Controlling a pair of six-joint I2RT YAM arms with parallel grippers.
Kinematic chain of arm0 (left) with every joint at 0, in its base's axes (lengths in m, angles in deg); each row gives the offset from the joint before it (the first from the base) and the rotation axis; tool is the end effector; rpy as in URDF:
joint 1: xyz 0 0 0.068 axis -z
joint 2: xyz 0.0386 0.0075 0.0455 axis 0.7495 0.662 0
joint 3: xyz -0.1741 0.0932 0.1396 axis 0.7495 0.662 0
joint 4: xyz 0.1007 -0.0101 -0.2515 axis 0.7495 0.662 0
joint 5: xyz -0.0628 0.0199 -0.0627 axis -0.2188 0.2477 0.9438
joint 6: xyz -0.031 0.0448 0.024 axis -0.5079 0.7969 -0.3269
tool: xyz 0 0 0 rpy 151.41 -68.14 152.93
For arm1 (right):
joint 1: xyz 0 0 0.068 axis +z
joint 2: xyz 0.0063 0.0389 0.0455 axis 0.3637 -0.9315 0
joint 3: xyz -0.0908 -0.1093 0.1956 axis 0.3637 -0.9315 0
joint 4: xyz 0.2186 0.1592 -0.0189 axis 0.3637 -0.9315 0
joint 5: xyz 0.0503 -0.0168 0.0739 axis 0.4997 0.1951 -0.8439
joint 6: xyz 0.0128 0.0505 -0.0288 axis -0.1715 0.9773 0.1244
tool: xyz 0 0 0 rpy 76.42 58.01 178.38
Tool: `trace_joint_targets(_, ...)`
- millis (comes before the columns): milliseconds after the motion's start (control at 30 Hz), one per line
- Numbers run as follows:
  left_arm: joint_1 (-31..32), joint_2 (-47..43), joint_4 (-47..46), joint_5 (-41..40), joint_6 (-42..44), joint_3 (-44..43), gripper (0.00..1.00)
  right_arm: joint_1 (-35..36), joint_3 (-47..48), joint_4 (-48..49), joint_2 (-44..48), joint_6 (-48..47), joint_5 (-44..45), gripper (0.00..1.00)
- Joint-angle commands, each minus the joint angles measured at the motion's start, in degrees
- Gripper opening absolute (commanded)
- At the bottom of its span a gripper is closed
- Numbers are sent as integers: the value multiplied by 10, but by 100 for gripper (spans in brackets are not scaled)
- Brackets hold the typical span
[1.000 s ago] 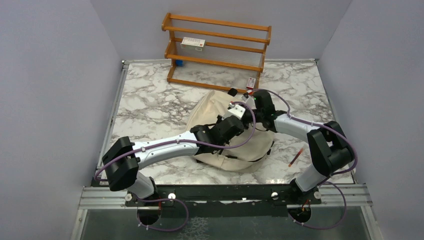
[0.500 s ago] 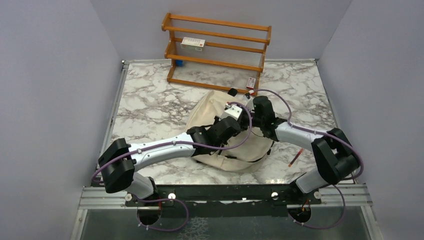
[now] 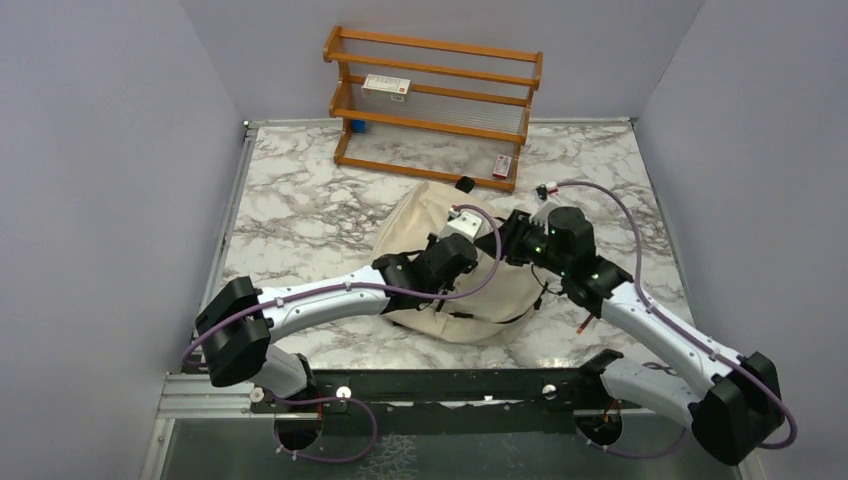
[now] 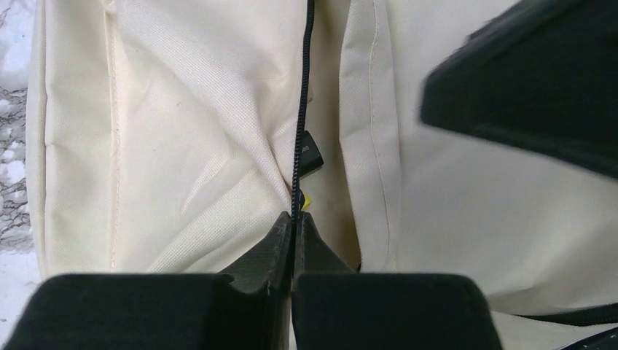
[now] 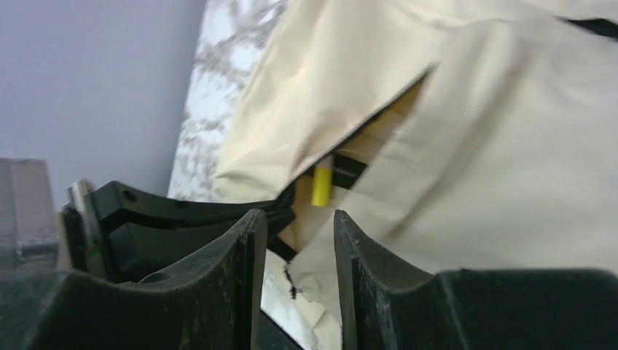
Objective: Pack the student bag
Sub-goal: Place the stationery in the student bag.
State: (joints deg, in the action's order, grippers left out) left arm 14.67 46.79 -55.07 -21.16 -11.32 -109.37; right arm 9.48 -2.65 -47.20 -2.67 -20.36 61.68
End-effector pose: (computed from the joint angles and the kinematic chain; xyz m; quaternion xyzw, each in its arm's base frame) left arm 0.1698 -0.2886 0.2176 0.2376 0.8604 -0.0776 0.4441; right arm 0.2284 0.1493 0.2317 0.0097 0.8159 0.4250 0.3918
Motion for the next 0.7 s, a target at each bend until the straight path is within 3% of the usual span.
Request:
trace_joint_targets(0, -5, 2, -30, 28, -1, 5, 0, 4, 10, -218, 59, 34, 224, 44)
trace_joint_targets(100, -8, -4, -50, 35, 8, 16, 0, 4, 2, -294, 90, 92, 322, 47)
trace_joint_targets(233, -16, -9, -75, 59, 19, 30, 0, 4, 8, -409, 120, 195, 428, 68)
trace_joint_targets(400, -20, -17, -107, 74, 19, 56, 0, 0, 34, -477, 116, 195, 496, 72)
trace_joint_targets(533, -22, -19, -130, 87, 21, 72, 0, -26, 68, -538, 64, 180, 510, 75)
trace_joint_targets(667, -24, -18, -132, 88, 31, 72, 0, -113, 86, -526, 37, 102, 421, 75)
